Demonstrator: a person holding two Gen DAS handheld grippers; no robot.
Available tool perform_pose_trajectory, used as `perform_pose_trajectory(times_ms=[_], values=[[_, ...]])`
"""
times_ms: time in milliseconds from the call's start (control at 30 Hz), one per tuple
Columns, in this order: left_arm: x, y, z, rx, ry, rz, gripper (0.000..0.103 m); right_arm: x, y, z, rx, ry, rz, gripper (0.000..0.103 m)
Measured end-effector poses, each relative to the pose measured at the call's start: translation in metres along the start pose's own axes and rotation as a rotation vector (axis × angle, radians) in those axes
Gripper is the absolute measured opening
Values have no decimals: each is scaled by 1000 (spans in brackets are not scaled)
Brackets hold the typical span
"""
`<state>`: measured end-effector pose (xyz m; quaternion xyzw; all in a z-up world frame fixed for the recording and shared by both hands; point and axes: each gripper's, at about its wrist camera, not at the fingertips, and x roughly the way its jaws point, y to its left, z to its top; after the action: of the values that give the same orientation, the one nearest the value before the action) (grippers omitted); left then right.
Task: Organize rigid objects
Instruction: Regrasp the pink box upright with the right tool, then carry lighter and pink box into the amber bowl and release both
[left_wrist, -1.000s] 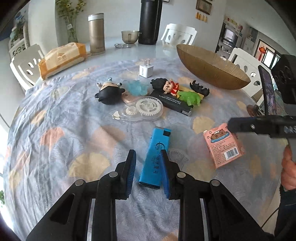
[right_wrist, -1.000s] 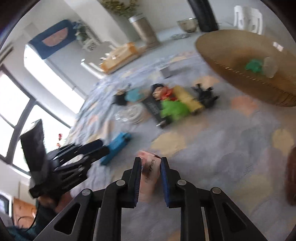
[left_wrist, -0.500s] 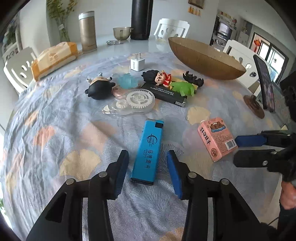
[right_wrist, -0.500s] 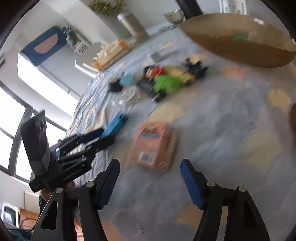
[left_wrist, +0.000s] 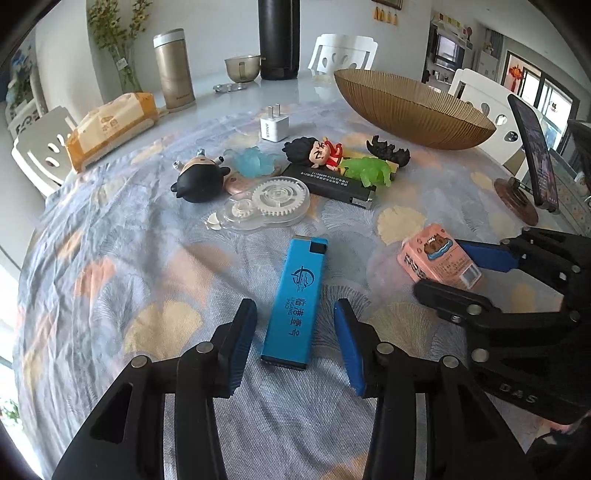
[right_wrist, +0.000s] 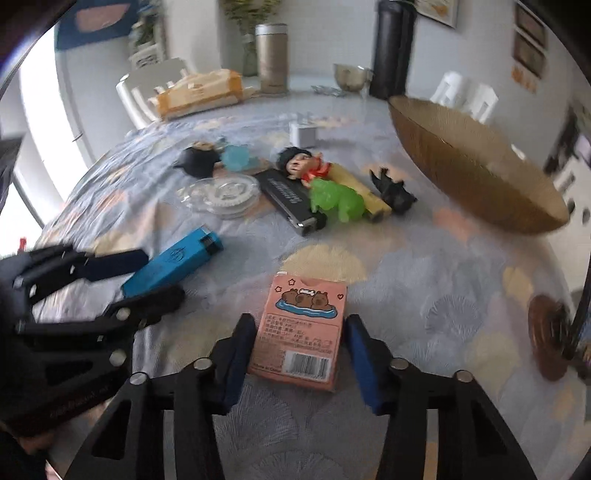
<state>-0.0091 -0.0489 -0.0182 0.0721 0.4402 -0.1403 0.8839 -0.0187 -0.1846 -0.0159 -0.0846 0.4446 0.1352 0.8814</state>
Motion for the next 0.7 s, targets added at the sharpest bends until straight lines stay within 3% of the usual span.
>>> perform_pose_trajectory(times_ms=[133, 367, 433, 533, 567, 633, 667, 700], values=[[1, -2, 1, 5, 3, 34, 51, -5, -12, -7, -35, 14, 57, 40], [1, -7, 3, 13, 1, 60, 51, -12, -44, -17, 13, 34, 127, 43], [0, -10, 3, 24, -3, 40, 36, -13, -48, -17, 46, 41, 178, 59], [-3, -17, 1, 49, -13, 35, 22, -13, -42, -18, 57, 36, 154, 63], [-4, -20, 0, 59, -16, 45, 22, -13, -38, -17, 58, 35, 120, 63], [-5, -23, 0, 68, -20, 57, 22, -13, -26, -17, 22, 30, 29, 48], [-7, -23, 0, 68, -24, 52, 22, -15, -20, -17, -3, 18, 12, 39], [-9, -23, 0, 67, -31, 45, 21, -16, -17, -17, -5, 20, 43, 39]])
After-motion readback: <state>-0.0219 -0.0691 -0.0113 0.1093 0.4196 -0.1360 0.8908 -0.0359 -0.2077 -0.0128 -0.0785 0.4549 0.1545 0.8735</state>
